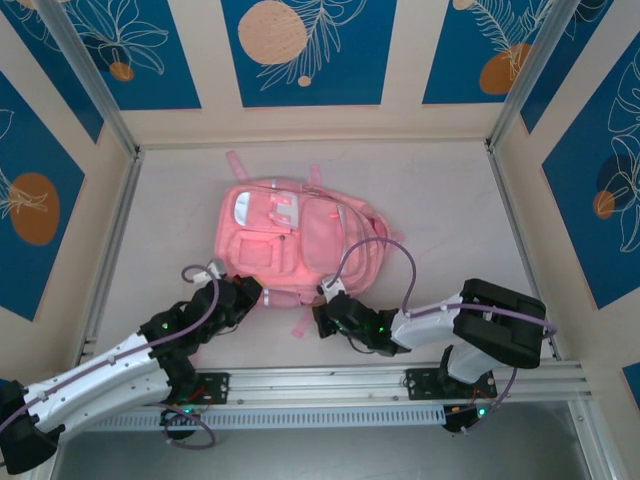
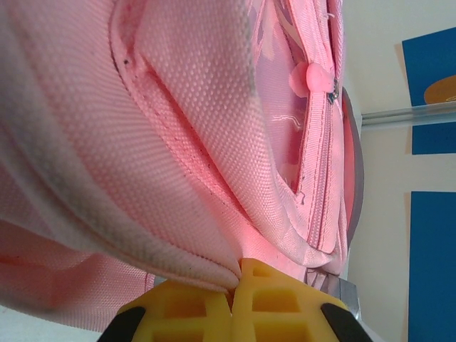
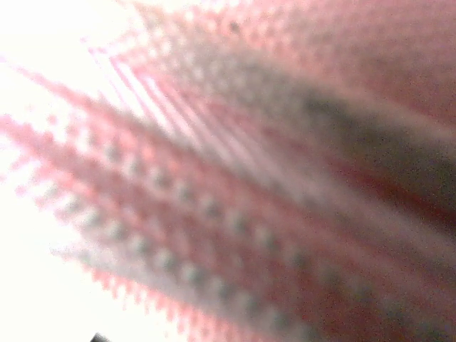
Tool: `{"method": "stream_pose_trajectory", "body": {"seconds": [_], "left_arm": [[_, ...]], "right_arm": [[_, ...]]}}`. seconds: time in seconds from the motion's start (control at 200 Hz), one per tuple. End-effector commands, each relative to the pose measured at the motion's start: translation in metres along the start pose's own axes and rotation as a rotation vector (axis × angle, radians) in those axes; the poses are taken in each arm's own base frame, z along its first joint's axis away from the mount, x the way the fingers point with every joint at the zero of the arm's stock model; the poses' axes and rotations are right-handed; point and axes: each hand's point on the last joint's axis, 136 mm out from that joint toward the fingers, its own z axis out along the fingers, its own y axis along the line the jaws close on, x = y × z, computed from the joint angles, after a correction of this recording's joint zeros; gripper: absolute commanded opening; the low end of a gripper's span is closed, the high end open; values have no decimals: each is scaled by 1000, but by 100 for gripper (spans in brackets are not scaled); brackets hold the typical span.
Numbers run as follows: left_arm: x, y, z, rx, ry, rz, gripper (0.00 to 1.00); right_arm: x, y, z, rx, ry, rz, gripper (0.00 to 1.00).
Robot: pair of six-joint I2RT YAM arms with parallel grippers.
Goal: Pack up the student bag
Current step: Zip the student bag at the center of the table.
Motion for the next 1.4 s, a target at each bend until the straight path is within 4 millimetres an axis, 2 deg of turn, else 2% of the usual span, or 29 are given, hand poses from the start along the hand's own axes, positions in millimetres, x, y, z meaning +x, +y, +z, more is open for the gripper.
{"method": "stream_pose_trajectory", "body": {"seconds": [0.0,0.155,0.355,0.65,0.825,0.915,1.06,1.16,1.395], "left_arm": [[1,2,-4,-4,4,8,0],[1,-3,-6,10,6,7,0],[1,-3,-7,10,7,9,0],[0,-4,-6,13,3,7,0],[1,-8,-5,17,10,12,0],[3,-9,-4,16,15,13,0],[2,-9,-4,12,12,15,0],[1,-9,-5,11,7,18,0],[-1,-7,-5,2,-3,25,0]], "right_arm": [[-14,15,-5,-77,-106,-37,21],[-20,35,-2,-112,-168,-195,37],[-24,39,1,-69,-253,-323,49],[-22,20,17,13,-188,-219,50],[-31,13,24,19,-190,-171,50],[-41,10,30,25,-192,-149,45],[-46,2,35,18,-179,-102,14],[-43,1,35,18,-160,-104,0],[-30,-11,29,47,-133,-98,0]]}}
